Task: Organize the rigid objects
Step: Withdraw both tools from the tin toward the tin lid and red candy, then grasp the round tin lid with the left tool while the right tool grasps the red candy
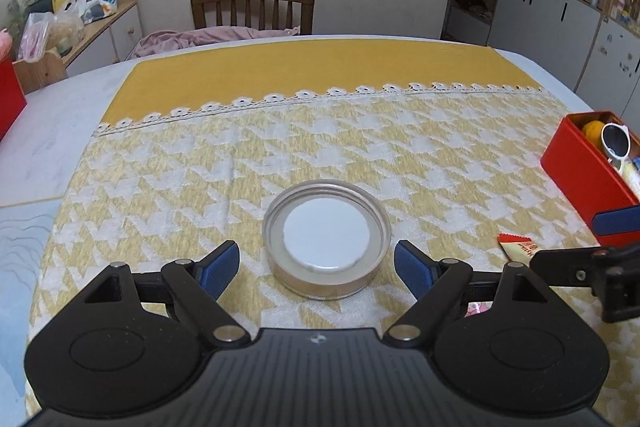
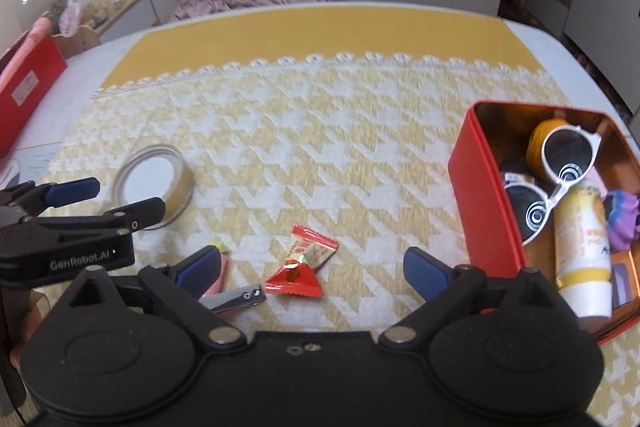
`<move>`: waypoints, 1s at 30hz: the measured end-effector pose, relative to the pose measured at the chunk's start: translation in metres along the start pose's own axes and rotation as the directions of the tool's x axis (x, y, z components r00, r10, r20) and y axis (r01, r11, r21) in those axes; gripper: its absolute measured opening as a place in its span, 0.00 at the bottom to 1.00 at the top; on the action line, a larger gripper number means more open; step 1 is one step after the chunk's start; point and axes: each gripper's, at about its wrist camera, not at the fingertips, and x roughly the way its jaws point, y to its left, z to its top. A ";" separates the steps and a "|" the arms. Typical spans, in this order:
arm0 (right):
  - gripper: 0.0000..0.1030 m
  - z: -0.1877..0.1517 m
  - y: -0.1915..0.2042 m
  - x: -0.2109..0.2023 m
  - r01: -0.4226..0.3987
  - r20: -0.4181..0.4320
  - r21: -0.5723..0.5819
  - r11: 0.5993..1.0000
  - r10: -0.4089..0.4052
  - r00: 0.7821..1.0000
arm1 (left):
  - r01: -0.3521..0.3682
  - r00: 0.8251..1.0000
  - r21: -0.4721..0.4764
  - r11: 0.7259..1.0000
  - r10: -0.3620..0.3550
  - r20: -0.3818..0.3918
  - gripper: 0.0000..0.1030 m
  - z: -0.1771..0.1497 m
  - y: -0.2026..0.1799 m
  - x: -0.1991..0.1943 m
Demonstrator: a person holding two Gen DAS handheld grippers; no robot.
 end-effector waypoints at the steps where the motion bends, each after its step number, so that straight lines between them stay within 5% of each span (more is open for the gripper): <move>1: 0.92 0.001 -0.001 0.003 0.001 -0.011 0.012 1.000 -0.001 1.000 | -0.003 1.000 0.003 1.000 0.003 -0.003 0.82 0.000 -0.001 0.003; 17: 0.49 0.004 0.010 0.027 0.007 -0.080 0.031 0.999 -0.005 0.997 | -0.027 1.000 0.025 0.999 0.026 0.011 0.82 0.007 -0.005 0.033; 30: 0.24 0.002 0.011 0.029 0.048 -0.078 -0.002 0.999 -0.048 0.996 | -0.007 1.000 -0.007 1.000 0.007 -0.004 0.75 0.011 0.000 0.037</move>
